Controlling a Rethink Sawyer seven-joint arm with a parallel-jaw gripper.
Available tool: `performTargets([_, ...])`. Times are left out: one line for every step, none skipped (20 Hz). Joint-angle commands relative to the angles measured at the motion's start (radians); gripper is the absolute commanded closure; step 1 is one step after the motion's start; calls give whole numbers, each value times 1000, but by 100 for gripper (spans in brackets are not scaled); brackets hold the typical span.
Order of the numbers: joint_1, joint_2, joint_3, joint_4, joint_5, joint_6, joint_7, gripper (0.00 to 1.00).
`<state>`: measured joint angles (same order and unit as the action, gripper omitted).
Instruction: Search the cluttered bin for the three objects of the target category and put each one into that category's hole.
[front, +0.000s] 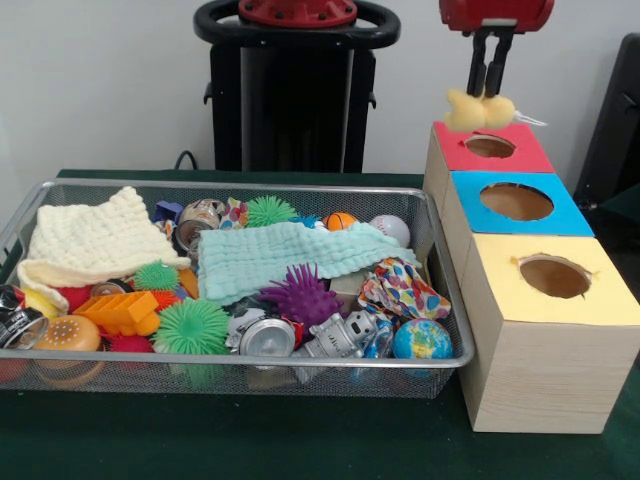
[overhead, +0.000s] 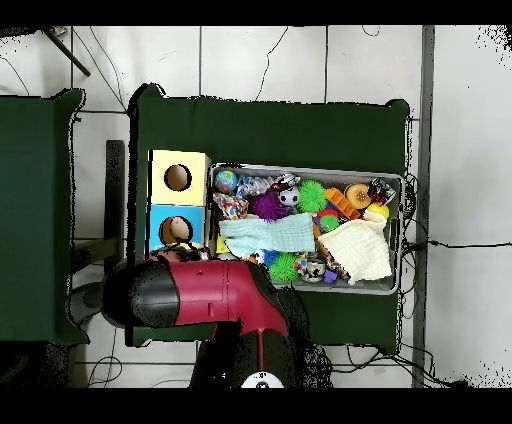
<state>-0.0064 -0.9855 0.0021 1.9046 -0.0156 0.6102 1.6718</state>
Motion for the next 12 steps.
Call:
performTargets([3, 42, -8, 77, 30, -15, 214, 100])
performTargets([4, 45, -10, 78, 28, -18, 213, 100])
performTargets([5, 47, -10, 81, 27, -22, 211, 100])
performTargets([6, 50, -11, 82, 26, -25, 210, 100])
performTargets([8, 53, -12, 84, 24, -27, 208, 100])
performTargets([11, 56, -14, 84, 21, -32, 207, 100])
performTargets([14, 57, -15, 87, 21, -36, 208, 100])
performTargets([18, 62, -18, 87, 16, -48, 210, 100])
performTargets([22, 69, -21, 85, 13, -57, 214, 100])
performTargets([24, 77, -23, 83, 12, -66, 216, 100])
performTargets([27, 87, -25, 82, 11, -78, 219, 100])
performTargets([29, 99, -27, 79, 9, -92, 222, 100])
